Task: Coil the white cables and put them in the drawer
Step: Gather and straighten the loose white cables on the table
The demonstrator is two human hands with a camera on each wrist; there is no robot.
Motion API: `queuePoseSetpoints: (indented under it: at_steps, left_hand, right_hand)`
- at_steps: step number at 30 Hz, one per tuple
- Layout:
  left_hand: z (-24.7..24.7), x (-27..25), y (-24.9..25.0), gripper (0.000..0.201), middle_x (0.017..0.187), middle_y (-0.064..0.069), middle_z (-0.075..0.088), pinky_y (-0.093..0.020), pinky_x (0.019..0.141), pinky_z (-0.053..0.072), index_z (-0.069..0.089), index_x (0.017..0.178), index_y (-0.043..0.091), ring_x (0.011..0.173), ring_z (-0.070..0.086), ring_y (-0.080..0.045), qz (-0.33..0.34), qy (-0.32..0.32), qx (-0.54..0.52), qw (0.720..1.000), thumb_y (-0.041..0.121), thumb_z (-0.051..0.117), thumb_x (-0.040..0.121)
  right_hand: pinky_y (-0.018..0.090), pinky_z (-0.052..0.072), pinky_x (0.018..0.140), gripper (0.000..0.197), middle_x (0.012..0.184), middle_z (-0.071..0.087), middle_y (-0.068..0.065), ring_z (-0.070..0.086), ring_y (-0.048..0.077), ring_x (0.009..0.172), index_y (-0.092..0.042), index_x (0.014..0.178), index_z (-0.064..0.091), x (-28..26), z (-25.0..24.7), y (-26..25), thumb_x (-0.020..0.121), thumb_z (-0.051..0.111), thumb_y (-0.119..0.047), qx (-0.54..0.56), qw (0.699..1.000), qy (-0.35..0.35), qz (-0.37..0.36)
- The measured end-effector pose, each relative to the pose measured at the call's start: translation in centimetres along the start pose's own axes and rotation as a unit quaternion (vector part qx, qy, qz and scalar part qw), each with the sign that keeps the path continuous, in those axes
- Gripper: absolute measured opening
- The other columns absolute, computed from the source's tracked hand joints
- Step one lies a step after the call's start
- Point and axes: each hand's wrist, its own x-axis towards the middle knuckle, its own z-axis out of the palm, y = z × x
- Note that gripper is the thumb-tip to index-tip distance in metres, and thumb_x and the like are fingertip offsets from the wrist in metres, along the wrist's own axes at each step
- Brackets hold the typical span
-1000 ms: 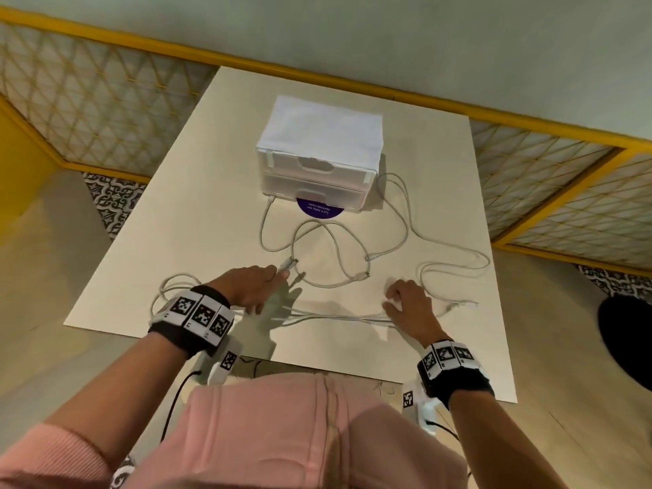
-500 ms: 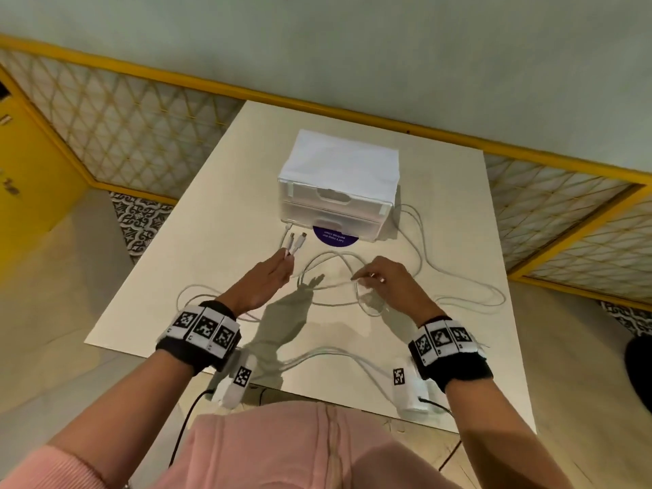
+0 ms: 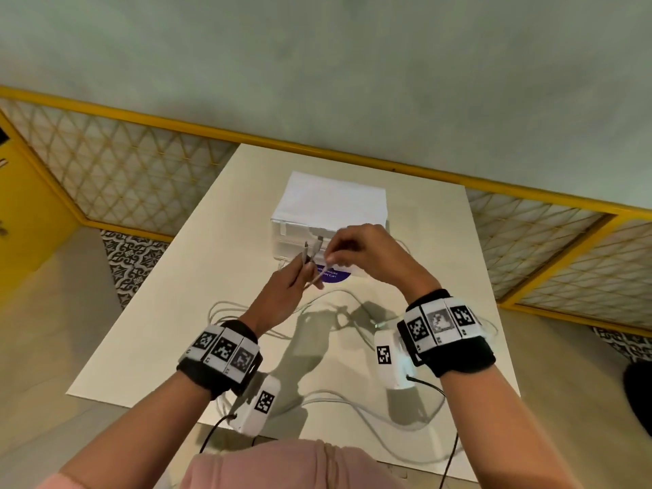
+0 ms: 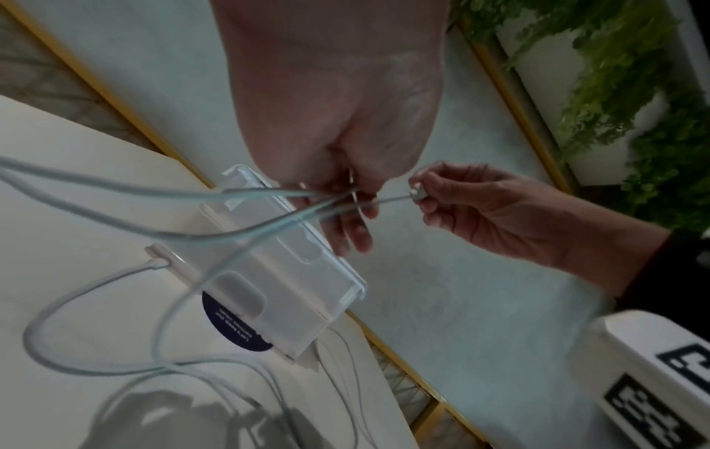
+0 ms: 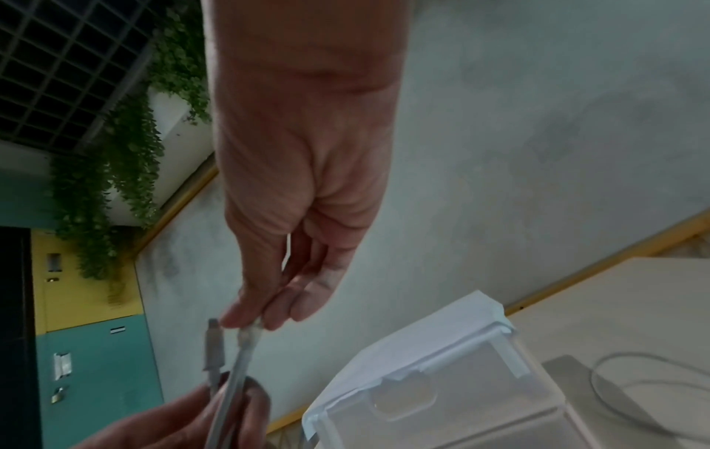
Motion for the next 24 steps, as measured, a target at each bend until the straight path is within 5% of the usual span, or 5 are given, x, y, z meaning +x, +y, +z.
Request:
queuePoseSetpoints:
  at_steps: [5,11,15,20,24]
  left_hand:
    - [0.6,-0.4,1.1,0.034,0.064,-0.006,0.050,-0.019,0.063,0.045,0.049,0.089,0.010,0.058,0.050,-0.015,-0.021,-0.115,-0.147,0.982,0.027,0.023,0.104]
    - [0.5,0.0,1.5,0.033,0.065,0.001,0.041,-0.018,0.054,0.036,0.048,0.092,0.013,0.053,0.037,-0.007,-0.043,-0.178,-0.134,0.974,0.031,0.022,0.103]
    - [0.2,0.7,2.6,0.030,0.064,0.004,0.037,-0.022,0.058,0.034,0.041,0.082,0.015,0.053,0.035,-0.006,-0.064,-0.144,-0.221,0.962,0.030,0.026,0.103]
    - [-2.0,2.5,4.9,0.033,0.060,0.003,0.044,-0.022,0.058,0.043,0.041,0.081,0.016,0.054,0.043,-0.011,-0.044,-0.088,-0.395,0.914,0.033,0.022,0.103]
    - [-4.9,3.2,5.9,0.036,0.053,0.010,0.034,-0.015,0.044,0.033,0.040,0.079,0.018,0.044,0.030,-0.003,-0.022,-0.055,-0.414,0.908,0.036,0.019,0.102]
  right_hand:
    - [0.013,0.050,0.069,0.040,0.075,0.065,-0.008,0.062,-0.003,0.065,-0.020,0.118,0.060,0.6,0.6,-0.3,0.082,0.070,-0.009,0.089,0.993,0.071,-0.008]
    - [0.037,0.055,0.080,0.015,0.087,0.069,0.005,0.065,0.015,0.076,-0.013,0.094,0.075,0.6,0.8,0.3,0.080,0.072,-0.016,0.075,0.994,0.077,-0.009]
    - [0.018,0.053,0.073,0.028,0.089,0.067,-0.003,0.065,0.001,0.076,-0.010,0.116,0.060,-0.1,1.9,0.2,0.093,0.056,-0.025,0.219,0.970,0.101,0.014]
    - [0.024,0.046,0.099,0.025,0.106,0.068,-0.005,0.063,0.008,0.108,-0.016,0.109,0.061,-1.3,5.5,0.7,0.085,0.067,-0.019,0.324,0.930,-0.168,0.040]
    - [0.027,0.044,0.096,0.023,0.083,0.070,0.004,0.067,0.019,0.100,-0.009,0.080,0.066,-1.2,8.8,1.1,0.093,0.057,-0.026,0.245,0.950,-0.190,0.042]
